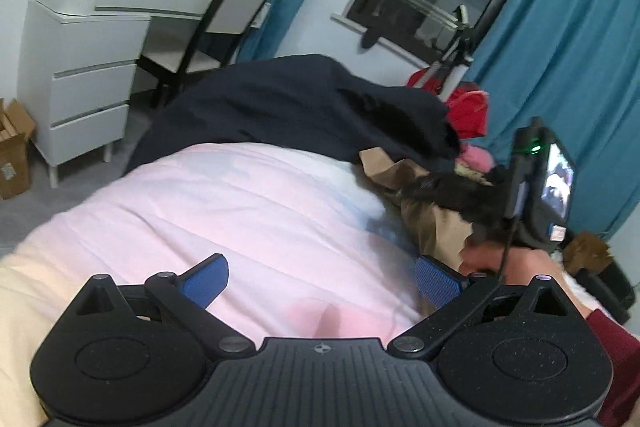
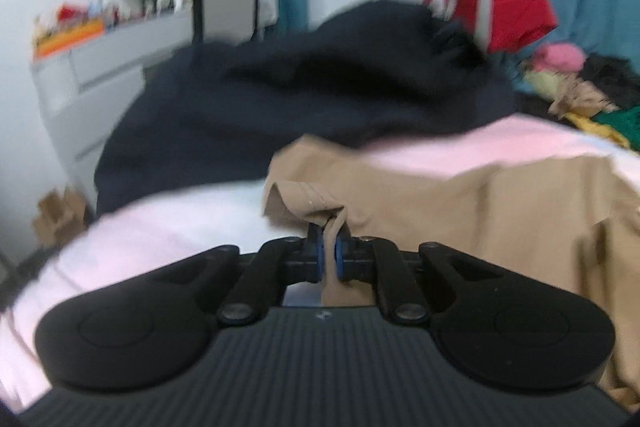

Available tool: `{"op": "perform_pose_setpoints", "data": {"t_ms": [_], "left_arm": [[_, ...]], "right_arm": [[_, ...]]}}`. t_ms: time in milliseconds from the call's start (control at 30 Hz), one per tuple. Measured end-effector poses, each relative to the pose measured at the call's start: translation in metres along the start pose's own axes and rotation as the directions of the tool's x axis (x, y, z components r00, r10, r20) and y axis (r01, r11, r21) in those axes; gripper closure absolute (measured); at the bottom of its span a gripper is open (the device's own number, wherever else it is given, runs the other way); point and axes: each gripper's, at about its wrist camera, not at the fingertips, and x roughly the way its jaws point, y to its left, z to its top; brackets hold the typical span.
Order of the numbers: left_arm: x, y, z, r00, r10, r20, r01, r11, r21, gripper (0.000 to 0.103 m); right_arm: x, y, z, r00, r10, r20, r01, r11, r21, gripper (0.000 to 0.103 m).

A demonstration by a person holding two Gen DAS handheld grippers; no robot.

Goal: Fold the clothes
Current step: 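Grasp the T-shirt side edge with the right gripper and fold it lengthwise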

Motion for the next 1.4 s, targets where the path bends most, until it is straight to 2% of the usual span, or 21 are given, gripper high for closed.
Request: {"op": "perform_pose_setpoints", "data": {"t_ms": [67,167,233,333,433,533,700,767,800,833,867,933,1000,1033,1067,1100,1133,1200,1300,1333,1400], "left_arm": [[-0.006,-0.006,-0.002,0.999,-0.041,0.012,0.041,0.999,0.01,0.002],[-0.012,-0.014,-0.006,0.988,-0.152,-0.006,0.152,0.988,-0.007,0.002],[-0.018,-0.019,-0.011,0.979,-0.204,-0.008,0.204,0.979,-0.01,0.002],[-0.023,-0.032,-0.019,0.971,-0.241,-0.004,0.241,0.97,0.035,0.002],[-0.024,-0.044,-0.028,0.963,-0.268,-0.011,0.268,0.96,0.081,0.001],[-0.02,-0.054,-0.039,0.956,-0.293,-0.033,0.295,0.948,0.124,0.001],[-0.007,-0.067,-0.054,0.96,-0.272,-0.073,0.281,0.939,0.198,0.001],[-0.003,-0.07,-0.057,0.962,-0.262,-0.081,0.273,0.939,0.211,0.001],[-0.002,-0.071,-0.059,0.962,-0.259,-0.085,0.272,0.939,0.212,0.001],[0.0,-0.072,-0.06,0.962,-0.257,-0.088,0.27,0.939,0.213,0.001],[0.001,-0.073,-0.061,0.963,-0.255,-0.092,0.269,0.939,0.213,0.001],[0.005,-0.074,-0.06,0.965,-0.247,-0.09,0.261,0.94,0.219,0.001],[0.004,-0.076,-0.061,0.967,-0.24,-0.085,0.254,0.941,0.225,0.001],[0.004,-0.077,-0.062,0.968,-0.238,-0.084,0.251,0.941,0.228,0.001],[0.005,-0.077,-0.062,0.968,-0.234,-0.085,0.248,0.941,0.23,0.001],[0.006,-0.078,-0.063,0.97,-0.229,-0.085,0.242,0.942,0.234,0.001],[0.005,-0.078,-0.063,0.971,-0.225,-0.083,0.238,0.942,0.236,0.001],[0.005,-0.078,-0.063,0.973,-0.217,-0.08,0.23,0.943,0.238,0.001],[0.004,-0.076,-0.06,0.973,-0.214,-0.082,0.227,0.948,0.223,0.001],[0.005,-0.074,-0.059,0.974,-0.211,-0.082,0.224,0.95,0.216,0.001],[0.007,-0.07,-0.058,0.975,-0.205,-0.084,0.218,0.955,0.2,0.001]], "right_arm": [[-0.022,-0.017,0.01,0.998,-0.032,0.058,0.031,0.999,0.031,0.096],[-0.057,-0.057,0.018,0.984,-0.11,0.142,0.094,0.988,0.119,0.096],[-0.077,-0.084,0.02,0.969,-0.166,0.185,0.131,0.974,0.186,0.096],[-0.106,-0.136,0.007,0.937,-0.282,0.207,0.207,0.924,0.321,0.096],[-0.119,-0.178,-0.017,0.91,-0.379,0.167,0.289,0.87,0.4,0.096],[-0.118,-0.218,-0.05,0.908,-0.414,0.064,0.338,0.813,0.474,0.095],[-0.113,-0.248,-0.084,0.936,-0.351,0.013,0.287,0.786,0.548,0.089],[-0.113,-0.249,-0.089,0.947,-0.323,0.002,0.269,0.794,0.545,0.069],[-0.115,-0.246,-0.089,0.95,-0.311,0.008,0.259,0.806,0.532,0.04],[-0.12,-0.241,-0.088,0.95,-0.311,0.027,0.254,0.822,0.51,0.017],[-0.126,-0.236,-0.088,0.95,-0.31,0.046,0.25,0.837,0.487,0.013],[-0.144,-0.223,-0.089,0.937,-0.333,0.109,0.258,0.866,0.428,0.013],[-0.161,-0.207,-0.087,0.915,-0.335,0.225,0.254,0.911,0.324,0.013],[-0.171,-0.194,-0.088,0.901,-0.306,0.308,0.238,0.941,0.239,0.013],[-0.175,-0.184,-0.089,0.9,-0.264,0.347,0.218,0.962,0.165,0.014],[-0.174,-0.177,-0.088,0.917,-0.224,0.332,0.192,0.973,0.126,0.015],[-0.172,-0.17,-0.086,0.932,-0.183,0.314,0.164,0.983,0.088,0.03],[-0.156,-0.166,-0.082,0.966,-0.16,0.204,0.139,0.984,0.115,0.048],[-0.129,-0.165,-0.081,0.994,-0.075,0.076,0.063,0.986,0.156,0.071],[-0.12,-0.163,-0.08,0.998,-0.041,0.037,0.035,0.986,0.163,0.072],[-0.107,-0.162,-0.08,0.999,-0.032,-0.007,0.032,0.98,0.197,0.072]]}}
